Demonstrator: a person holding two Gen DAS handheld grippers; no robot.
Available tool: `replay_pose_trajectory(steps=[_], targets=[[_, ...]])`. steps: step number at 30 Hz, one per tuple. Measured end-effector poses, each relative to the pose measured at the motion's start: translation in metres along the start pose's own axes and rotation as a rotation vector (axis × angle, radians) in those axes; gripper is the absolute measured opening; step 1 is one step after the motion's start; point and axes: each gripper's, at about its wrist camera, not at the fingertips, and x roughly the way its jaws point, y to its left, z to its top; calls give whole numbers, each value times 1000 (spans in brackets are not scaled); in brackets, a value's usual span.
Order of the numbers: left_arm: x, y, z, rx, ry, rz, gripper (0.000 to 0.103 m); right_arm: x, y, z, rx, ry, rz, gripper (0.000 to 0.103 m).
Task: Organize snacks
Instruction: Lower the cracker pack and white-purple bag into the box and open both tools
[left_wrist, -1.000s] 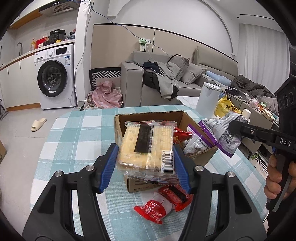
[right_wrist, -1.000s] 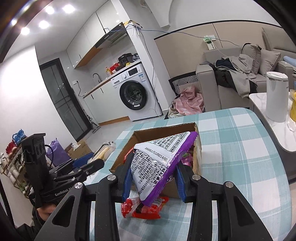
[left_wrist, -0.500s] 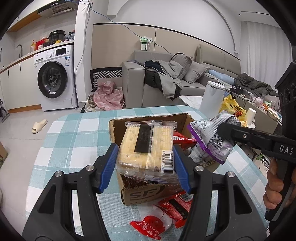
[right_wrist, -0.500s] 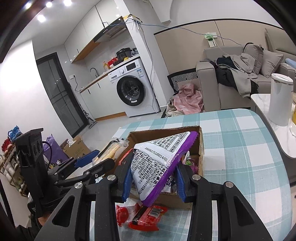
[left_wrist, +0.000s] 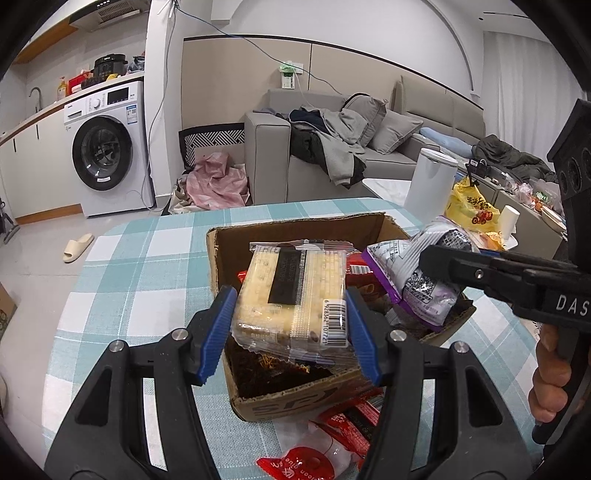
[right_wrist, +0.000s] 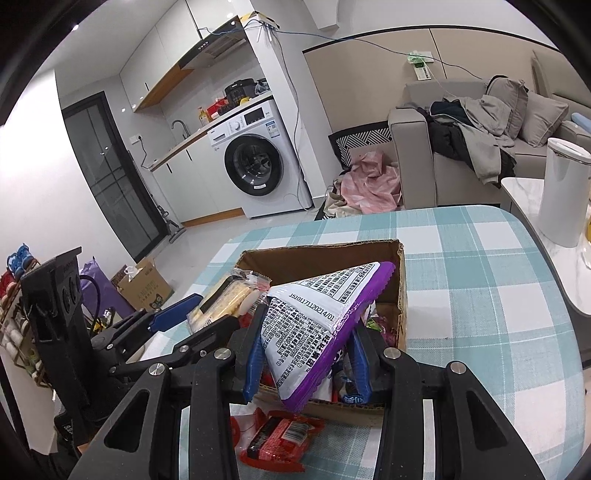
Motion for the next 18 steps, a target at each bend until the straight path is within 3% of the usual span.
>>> replay_pose_trajectory(steps=[18], targets=[[32, 1, -2, 29, 27, 29, 57, 36, -5, 7, -39, 32, -51, 40]])
